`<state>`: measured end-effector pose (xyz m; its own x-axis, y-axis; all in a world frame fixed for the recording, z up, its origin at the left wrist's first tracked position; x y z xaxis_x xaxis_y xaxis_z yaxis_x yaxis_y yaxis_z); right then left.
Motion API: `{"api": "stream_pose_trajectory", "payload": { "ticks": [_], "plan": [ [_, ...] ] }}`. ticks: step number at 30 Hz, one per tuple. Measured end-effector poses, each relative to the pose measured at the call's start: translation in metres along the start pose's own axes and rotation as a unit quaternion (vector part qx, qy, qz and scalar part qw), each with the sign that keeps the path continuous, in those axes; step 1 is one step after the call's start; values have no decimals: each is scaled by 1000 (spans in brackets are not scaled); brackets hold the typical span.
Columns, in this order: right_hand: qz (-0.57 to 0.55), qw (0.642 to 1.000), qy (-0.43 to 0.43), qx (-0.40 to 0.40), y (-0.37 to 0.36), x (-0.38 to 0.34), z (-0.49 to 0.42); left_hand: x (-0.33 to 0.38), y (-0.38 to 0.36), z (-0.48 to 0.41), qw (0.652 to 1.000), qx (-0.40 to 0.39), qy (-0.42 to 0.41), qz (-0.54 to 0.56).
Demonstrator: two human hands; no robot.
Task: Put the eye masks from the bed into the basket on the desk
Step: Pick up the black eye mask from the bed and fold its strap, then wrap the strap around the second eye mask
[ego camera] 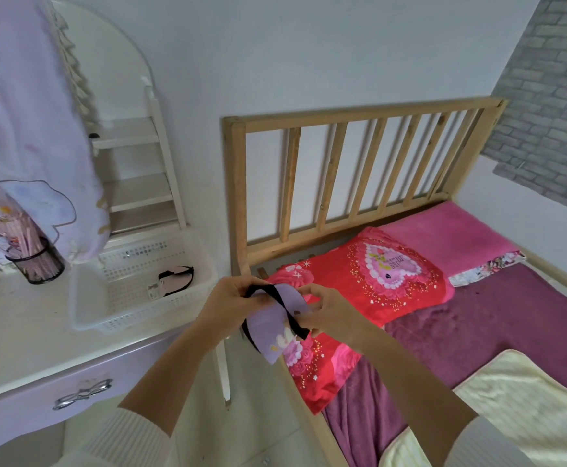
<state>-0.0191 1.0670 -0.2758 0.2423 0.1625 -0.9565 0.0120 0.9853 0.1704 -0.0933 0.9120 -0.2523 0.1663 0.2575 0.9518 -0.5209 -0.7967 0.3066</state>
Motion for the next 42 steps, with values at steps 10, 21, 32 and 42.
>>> {"api": "stream_pose_trajectory", "payload": {
  "ticks": [10, 21, 32, 42],
  "plan": [
    [-157, 985, -40, 65, -10, 23, -16, -59, 12, 6, 947, 93, 153, 268],
    [-148, 985, -84, 19, -110, 16, -89, -126, 99, 31, 941, 73, 253, 215],
    [-196, 965, -170, 34, -197, 14, -182, -179, 203, 32, 935, 84, 312, 146],
    [-136, 978, -155, 33, -231, -10, -332, -234, 270, -44, 900, 177, 367, 155]
  ]
}}
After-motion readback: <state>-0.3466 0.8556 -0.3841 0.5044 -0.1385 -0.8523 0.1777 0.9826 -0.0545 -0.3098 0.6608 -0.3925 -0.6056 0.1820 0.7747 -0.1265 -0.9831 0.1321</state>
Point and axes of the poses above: each hand's wrist, its own z-axis away from the middle knuckle, its own y-axis out of the back of the hand, x = y × z, the point moved 7 cm from there along -z, towards the middle knuckle, and after that the axes turned 5 degrees about -z, right-handed, at the moved point
